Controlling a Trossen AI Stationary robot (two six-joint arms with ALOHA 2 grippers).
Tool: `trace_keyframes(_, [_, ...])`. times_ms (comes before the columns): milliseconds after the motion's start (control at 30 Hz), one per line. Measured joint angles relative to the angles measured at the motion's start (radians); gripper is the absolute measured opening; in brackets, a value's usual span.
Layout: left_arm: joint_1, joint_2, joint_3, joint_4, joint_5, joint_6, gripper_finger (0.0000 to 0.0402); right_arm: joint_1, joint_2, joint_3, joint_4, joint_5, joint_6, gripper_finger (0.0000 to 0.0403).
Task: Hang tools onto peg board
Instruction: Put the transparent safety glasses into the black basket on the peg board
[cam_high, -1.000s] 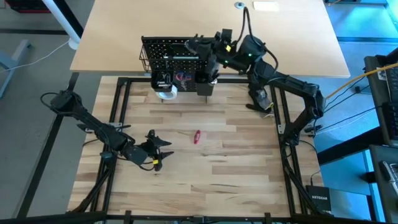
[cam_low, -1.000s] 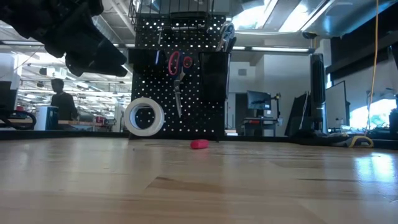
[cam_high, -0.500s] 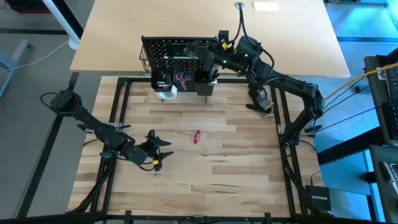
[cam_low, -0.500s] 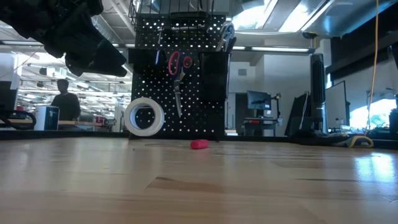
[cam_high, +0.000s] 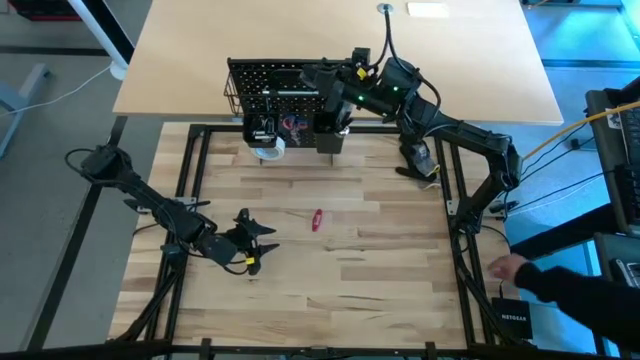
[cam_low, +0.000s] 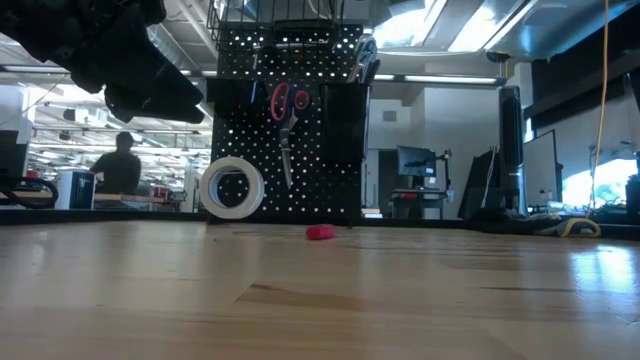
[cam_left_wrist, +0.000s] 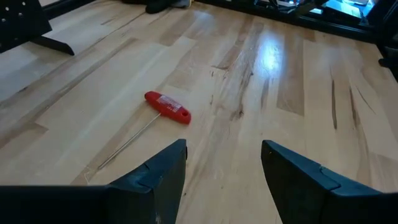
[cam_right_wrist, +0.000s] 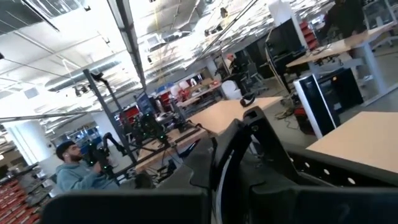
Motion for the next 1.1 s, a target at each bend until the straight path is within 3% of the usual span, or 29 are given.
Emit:
trace_keyframes(267, [0.000,0.000,0.000,0.000,0.000,0.000,0.0196,0.000,0.005,0.000,0.007,0.075,0.001,0.0031])
trace_keyframes(533, [0.000,0.000,0.000,0.000,-0.004,0.000,0.0196,-0.001,0.009,-0.003,-0.005,0.115,0.005,0.0126])
trace_keyframes(767, [0.000,0.000,0.000,0.000,-0.007,0.006,0.0196,0.001,0.009,-0.003,-0.008,0.036,0.005,0.0175])
trace_keyframes(1100, [0.001,0.000,0.000,0.000,-0.014,0.010,0.0196,0.028,0.008,-0.003,-0.004,-0.068,0.002,0.0175])
